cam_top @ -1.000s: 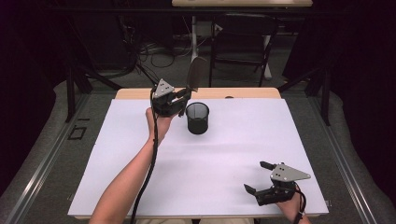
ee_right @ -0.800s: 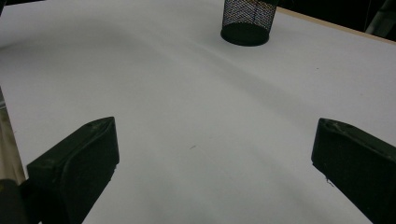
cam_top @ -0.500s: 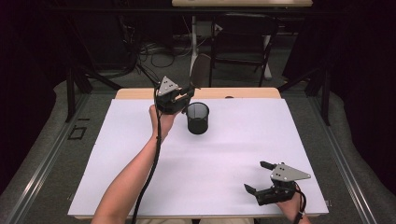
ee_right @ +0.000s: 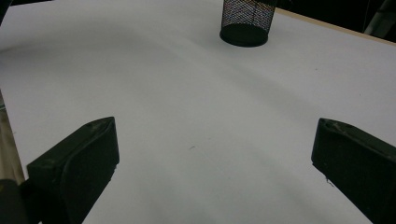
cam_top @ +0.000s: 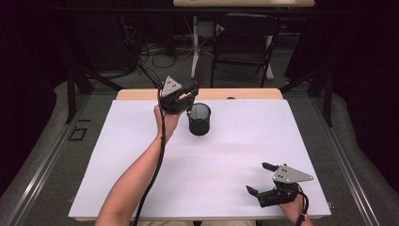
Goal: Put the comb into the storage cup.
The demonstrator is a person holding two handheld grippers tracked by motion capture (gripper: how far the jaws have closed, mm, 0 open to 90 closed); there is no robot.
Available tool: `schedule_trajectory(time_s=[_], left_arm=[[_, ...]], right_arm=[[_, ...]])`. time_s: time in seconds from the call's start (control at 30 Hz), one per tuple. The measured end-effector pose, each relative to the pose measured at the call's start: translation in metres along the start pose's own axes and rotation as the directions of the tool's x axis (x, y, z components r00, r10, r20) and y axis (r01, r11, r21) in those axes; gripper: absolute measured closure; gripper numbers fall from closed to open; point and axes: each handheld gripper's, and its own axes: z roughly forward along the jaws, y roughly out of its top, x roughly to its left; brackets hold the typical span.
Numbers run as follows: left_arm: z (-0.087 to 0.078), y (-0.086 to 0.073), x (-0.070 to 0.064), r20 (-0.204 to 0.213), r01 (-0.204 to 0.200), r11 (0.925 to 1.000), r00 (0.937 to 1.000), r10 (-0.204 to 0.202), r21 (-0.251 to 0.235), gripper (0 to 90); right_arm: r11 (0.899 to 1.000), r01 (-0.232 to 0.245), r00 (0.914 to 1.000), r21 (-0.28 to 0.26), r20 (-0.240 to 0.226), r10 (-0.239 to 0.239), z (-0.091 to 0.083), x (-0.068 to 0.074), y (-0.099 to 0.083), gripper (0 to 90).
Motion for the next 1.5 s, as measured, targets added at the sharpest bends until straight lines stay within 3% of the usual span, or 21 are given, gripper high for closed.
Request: schedule_trajectory(time_s=[0.4,0.83,1.23,1.5], left_arm=[[0.011,-0.005,-0.003,0.002,-0.015,0.9996,0.9999,0.015,-0.025,72.1],[0.017,-0.01,-0.003,0.025,0.0,0.9982,0.9997,0.002,-0.061,72.1],[0.022,-0.016,-0.002,0.025,0.023,0.9986,0.9994,-0.022,-0.047,72.1],[0.026,-0.019,-0.001,0.022,0.018,0.9992,0.9996,-0.018,-0.037,72.1]], right_arm=[[1.0,-0.004,1.0,0.0,0.002,0.004,-0.001,-0.001,0.0,0.4],[1.0,-0.003,1.0,0.0,-0.005,0.003,0.0,-0.001,0.0,0.4],[1.0,-0.003,1.0,0.001,-0.005,0.003,0.0,-0.001,0.0,0.5],[1.0,-0.003,1.0,0.001,-0.004,0.003,0.0,-0.001,0.0,0.5]])
